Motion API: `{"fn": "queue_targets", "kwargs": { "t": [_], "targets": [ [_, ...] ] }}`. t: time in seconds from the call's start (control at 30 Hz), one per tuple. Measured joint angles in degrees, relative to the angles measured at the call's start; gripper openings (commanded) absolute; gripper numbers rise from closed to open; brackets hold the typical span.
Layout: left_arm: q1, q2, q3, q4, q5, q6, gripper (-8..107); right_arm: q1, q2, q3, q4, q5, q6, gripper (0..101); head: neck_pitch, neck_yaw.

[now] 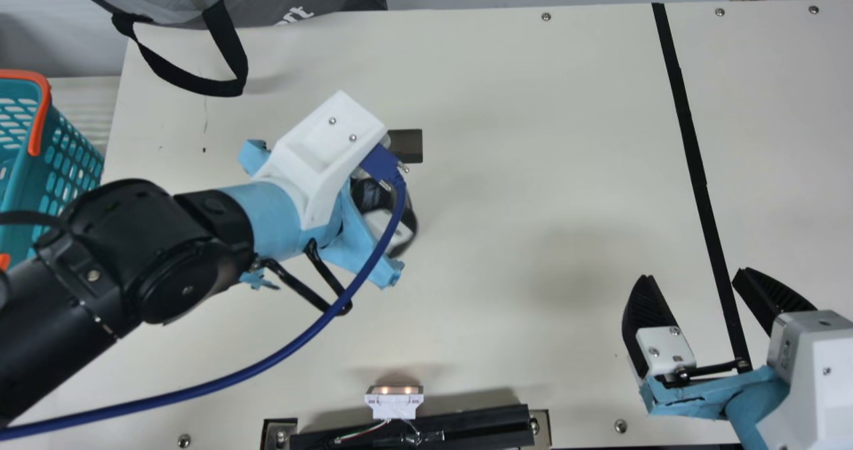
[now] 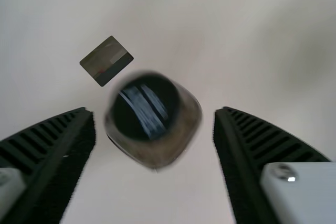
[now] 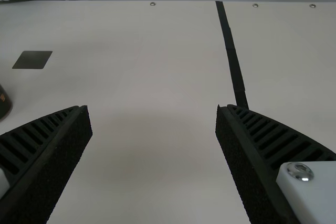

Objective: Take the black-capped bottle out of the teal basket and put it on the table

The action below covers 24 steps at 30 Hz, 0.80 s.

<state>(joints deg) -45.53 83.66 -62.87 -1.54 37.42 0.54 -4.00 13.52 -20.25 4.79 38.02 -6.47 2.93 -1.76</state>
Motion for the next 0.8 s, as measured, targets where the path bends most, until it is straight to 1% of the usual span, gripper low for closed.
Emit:
{"fn": "queue_targets", "kwargs": {
  "t": [0.37,0.8],
  "targets": [
    [0.11,0.17,-0.7,-0.05,0.54,0.24,107,0.0,0.0,0.0,0.0,-0.01,0.0,91,0.0,-0.29],
    [0.33,-1.94,-2.61,1.17,2.24,-0.54,107,0.0,0.0,0.0,0.0,-0.01,0.0,91,0.0,-0.29]
  ]
}}
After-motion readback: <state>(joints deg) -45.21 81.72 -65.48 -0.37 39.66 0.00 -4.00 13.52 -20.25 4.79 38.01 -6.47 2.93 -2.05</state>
